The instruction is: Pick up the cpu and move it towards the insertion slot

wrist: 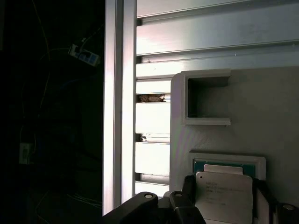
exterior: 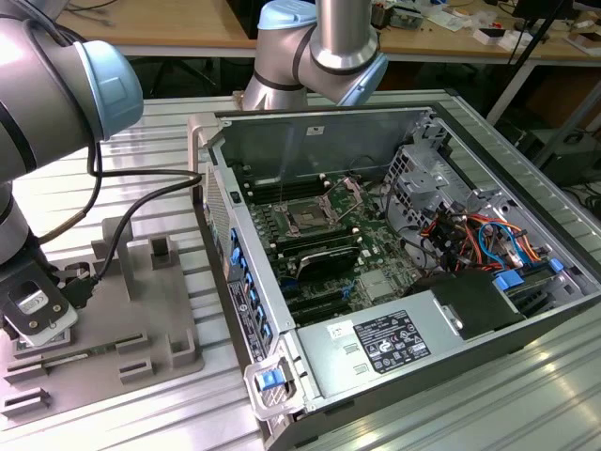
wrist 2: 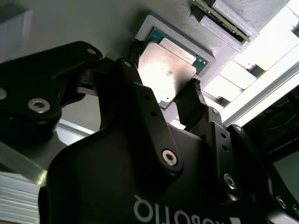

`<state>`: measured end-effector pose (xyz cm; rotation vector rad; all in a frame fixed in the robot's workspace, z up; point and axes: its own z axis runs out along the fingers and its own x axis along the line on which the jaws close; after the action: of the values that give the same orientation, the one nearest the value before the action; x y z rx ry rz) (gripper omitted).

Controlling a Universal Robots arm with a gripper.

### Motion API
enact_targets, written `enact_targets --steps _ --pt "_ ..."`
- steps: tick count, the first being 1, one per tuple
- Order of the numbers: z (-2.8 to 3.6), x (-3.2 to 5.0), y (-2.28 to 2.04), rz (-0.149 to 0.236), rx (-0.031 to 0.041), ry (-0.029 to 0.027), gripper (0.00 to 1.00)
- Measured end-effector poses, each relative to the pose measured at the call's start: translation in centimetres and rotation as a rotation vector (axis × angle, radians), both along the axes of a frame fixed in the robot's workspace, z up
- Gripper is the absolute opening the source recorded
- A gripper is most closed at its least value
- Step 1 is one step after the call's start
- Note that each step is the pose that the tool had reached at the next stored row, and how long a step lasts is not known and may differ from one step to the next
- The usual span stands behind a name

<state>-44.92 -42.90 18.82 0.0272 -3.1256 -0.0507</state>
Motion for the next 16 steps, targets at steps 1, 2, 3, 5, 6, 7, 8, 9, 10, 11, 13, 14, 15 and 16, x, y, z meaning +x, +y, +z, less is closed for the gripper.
enact_targets --steps 1,2,3,5,6,7,8,9,10,11,13,14,15,16 --pt "0.0 0.0 0.0 0.0 0.0 0.0 0.58" --pt "0.0 0.0 0.0 0.0 0.0 0.0001 0.56" --pt "0.0 0.0 0.0 0.0 0.0 0.0 0.56" --pt "0.0 0.0 0.0 0.0 0.0 0.0 0.55" --pt "0.02 0.01 0.0 0.0 0.0 0.0 0.55" --pt "0.23 0.01 0.0 0.0 0.0001 0.0 0.55" --pt "0.63 0.01 0.0 0.0 0.0 0.0001 0.55" --pt "0.81 0.01 0.0 0.0 0.0 0.0001 0.55" --pt "0.94 0.01 0.0 0.0 0.0 0.0 0.55" --pt "1.04 0.01 0.0 0.0 0.0001 -0.0001 0.55" --pt "1.04 0.01 0.0 0.0 0.0002 -0.0003 0.55" --pt "1.07 0.01 0.0 0.0 0.0 0.0 0.55" --pt "1.07 0.01 0.0 0.0 0.0 -0.0001 0.55" --pt "1.08 0.01 0.0 0.0 0.0001 -0.0001 0.55"
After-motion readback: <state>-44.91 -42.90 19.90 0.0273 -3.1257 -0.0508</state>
